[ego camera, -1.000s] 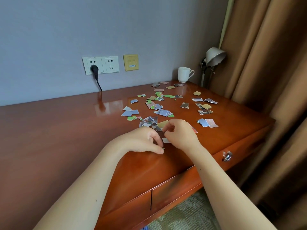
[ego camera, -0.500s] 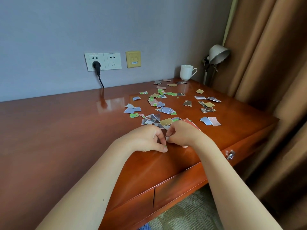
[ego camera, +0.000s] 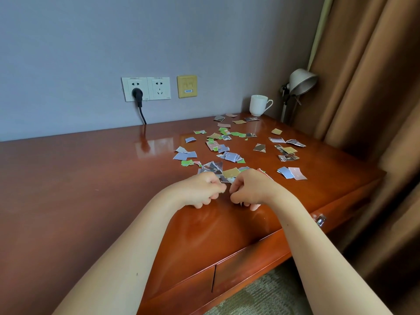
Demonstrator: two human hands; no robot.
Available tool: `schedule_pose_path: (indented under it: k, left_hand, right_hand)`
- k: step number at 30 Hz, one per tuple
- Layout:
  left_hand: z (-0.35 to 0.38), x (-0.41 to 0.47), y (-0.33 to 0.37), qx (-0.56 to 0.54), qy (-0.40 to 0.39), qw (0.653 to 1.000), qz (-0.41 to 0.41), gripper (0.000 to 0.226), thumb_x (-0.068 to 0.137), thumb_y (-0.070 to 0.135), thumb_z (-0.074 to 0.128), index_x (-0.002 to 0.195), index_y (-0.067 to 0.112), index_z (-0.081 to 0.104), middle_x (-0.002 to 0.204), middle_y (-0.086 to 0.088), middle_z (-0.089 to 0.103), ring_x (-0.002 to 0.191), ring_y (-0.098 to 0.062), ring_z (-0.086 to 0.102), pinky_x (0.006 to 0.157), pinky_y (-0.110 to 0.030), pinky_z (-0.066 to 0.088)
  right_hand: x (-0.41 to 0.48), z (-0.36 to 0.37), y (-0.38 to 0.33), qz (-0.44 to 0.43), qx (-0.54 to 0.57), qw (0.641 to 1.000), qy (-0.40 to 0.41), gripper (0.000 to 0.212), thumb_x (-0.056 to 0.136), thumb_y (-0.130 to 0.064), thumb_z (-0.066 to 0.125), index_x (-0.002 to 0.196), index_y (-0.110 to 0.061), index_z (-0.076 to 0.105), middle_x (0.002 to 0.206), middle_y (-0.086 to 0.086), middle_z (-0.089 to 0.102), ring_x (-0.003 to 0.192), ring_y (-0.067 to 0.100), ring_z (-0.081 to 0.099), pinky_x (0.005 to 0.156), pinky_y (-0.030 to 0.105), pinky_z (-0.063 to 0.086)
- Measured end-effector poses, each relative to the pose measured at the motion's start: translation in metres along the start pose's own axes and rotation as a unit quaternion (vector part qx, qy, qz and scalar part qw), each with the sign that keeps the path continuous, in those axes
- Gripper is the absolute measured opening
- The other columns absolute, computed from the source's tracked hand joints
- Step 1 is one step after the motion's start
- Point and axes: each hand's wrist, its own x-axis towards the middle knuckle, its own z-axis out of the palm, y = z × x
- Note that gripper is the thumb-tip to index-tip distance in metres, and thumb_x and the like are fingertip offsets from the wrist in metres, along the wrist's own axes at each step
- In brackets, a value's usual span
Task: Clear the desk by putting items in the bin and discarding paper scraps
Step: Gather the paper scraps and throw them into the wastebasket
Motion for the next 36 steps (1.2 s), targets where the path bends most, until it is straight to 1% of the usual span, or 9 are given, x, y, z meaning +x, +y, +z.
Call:
schedule_pose_path:
  k: [5, 8, 13, 16, 19, 21, 24, 30, 36]
  left_hand:
    - [-0.004, 0.009, -0.008, -0.282, 0.085, 0.953, -0.072, 0.01, 0.098, 0.018, 0.044, 0.104, 0.015, 0.051, 0.074, -0.006, 0.054, 0.049, -0.011, 0.041, 0.035, -0.017, 0.03]
    - [-0.003, 0.017, -0.01, -0.414, 0.131, 0.898, -0.075, 0.015, 0.099, 0.018, 0.04, 0.098, 0.012, 0.054, 0.069, -0.004, 0.048, 0.048, -0.011, 0.038, 0.033, -0.016, 0.026]
    - [-0.003, 0.024, -0.012, -0.521, 0.115, 0.844, -0.051, 0.039, 0.102, 0.043, 0.035, 0.108, 0.013, 0.059, 0.07, -0.003, 0.048, 0.045, -0.008, 0.039, 0.031, -0.016, 0.027]
    - [-0.01, 0.025, -0.014, -0.565, 0.133, 0.813, -0.049, 0.028, 0.103, 0.033, 0.037, 0.089, 0.014, 0.052, 0.065, 0.001, 0.042, 0.04, -0.006, 0.032, 0.03, -0.015, 0.024]
    - [-0.018, 0.024, -0.017, -0.618, 0.161, 0.768, -0.048, 0.032, 0.103, 0.029, 0.036, 0.076, 0.016, 0.045, 0.057, 0.003, 0.039, 0.034, -0.005, 0.029, 0.028, -0.013, 0.021]
    - [-0.023, 0.027, -0.019, -0.634, 0.185, 0.749, -0.047, 0.032, 0.103, 0.03, 0.037, 0.076, 0.015, 0.046, 0.058, 0.002, 0.039, 0.034, -0.006, 0.029, 0.029, -0.013, 0.021]
    - [-0.026, 0.03, -0.021, -0.649, 0.205, 0.731, -0.047, 0.029, 0.103, 0.031, 0.039, 0.083, 0.014, 0.05, 0.065, -0.001, 0.043, 0.042, -0.008, 0.033, 0.032, -0.014, 0.025]
    - [-0.029, 0.033, -0.023, -0.659, 0.186, 0.725, -0.068, 0.023, 0.102, 0.031, 0.042, 0.098, 0.012, 0.054, 0.073, -0.004, 0.051, 0.049, -0.009, 0.037, 0.035, -0.016, 0.029]
    - [-0.031, 0.03, -0.025, -0.688, 0.183, 0.699, -0.069, 0.025, 0.102, 0.032, 0.04, 0.101, 0.013, 0.056, 0.071, -0.003, 0.053, 0.052, -0.01, 0.039, 0.041, -0.017, 0.028]
  right_hand:
    - [0.004, -0.001, -0.005, -0.047, 0.127, 0.99, 0.041, 0.005, 0.084, -0.007, 0.068, 0.086, -0.012, 0.07, 0.074, 0.005, 0.069, 0.053, 0.011, 0.058, 0.044, 0.019, 0.046]
    - [0.008, 0.002, -0.014, -0.118, 0.303, 0.937, 0.126, 0.012, 0.08, -0.008, 0.076, 0.09, -0.002, 0.07, 0.069, 0.007, 0.065, 0.048, 0.008, 0.052, 0.039, 0.018, 0.038]
    - [0.019, 0.012, -0.037, -0.197, 0.349, 0.908, 0.12, 0.006, 0.079, -0.003, 0.075, 0.084, -0.002, 0.073, 0.074, 0.009, 0.07, 0.058, 0.012, 0.059, 0.055, 0.021, 0.049]
    - [0.038, 0.015, -0.04, -0.149, 0.394, 0.888, 0.184, 0.007, 0.085, -0.011, 0.069, 0.092, -0.012, 0.072, 0.081, 0.002, 0.07, 0.062, 0.007, 0.059, 0.051, 0.018, 0.045]
    - [0.064, 0.019, -0.033, -0.091, 0.202, 0.936, 0.272, 0.034, 0.082, -0.028, 0.068, 0.114, -0.019, 0.063, 0.092, -0.005, 0.064, 0.092, 0.017, 0.06, 0.075, 0.03, 0.049]
    - [0.071, 0.023, -0.03, -0.049, 0.015, 0.967, 0.249, 0.064, 0.075, -0.052, 0.07, 0.13, -0.025, 0.052, 0.115, -0.003, 0.061, 0.118, 0.023, 0.049, 0.095, 0.039, 0.041]
    - [0.077, 0.026, -0.031, -0.02, -0.072, 0.982, 0.176, 0.098, 0.067, -0.068, 0.069, 0.148, -0.027, 0.032, 0.145, 0.001, 0.046, 0.137, 0.03, 0.033, 0.11, 0.047, 0.027]
    - [0.093, 0.021, -0.034, -0.02, -0.085, 0.986, 0.139, 0.095, 0.064, -0.063, 0.074, 0.145, -0.026, 0.039, 0.142, 0.002, 0.05, 0.132, 0.03, 0.042, 0.106, 0.05, 0.04]
    - [0.094, 0.014, -0.038, -0.075, 0.043, 0.995, 0.05, 0.078, 0.073, -0.02, 0.08, 0.142, -0.019, 0.045, 0.116, 0.001, 0.059, 0.103, 0.02, 0.06, 0.086, 0.033, 0.053]
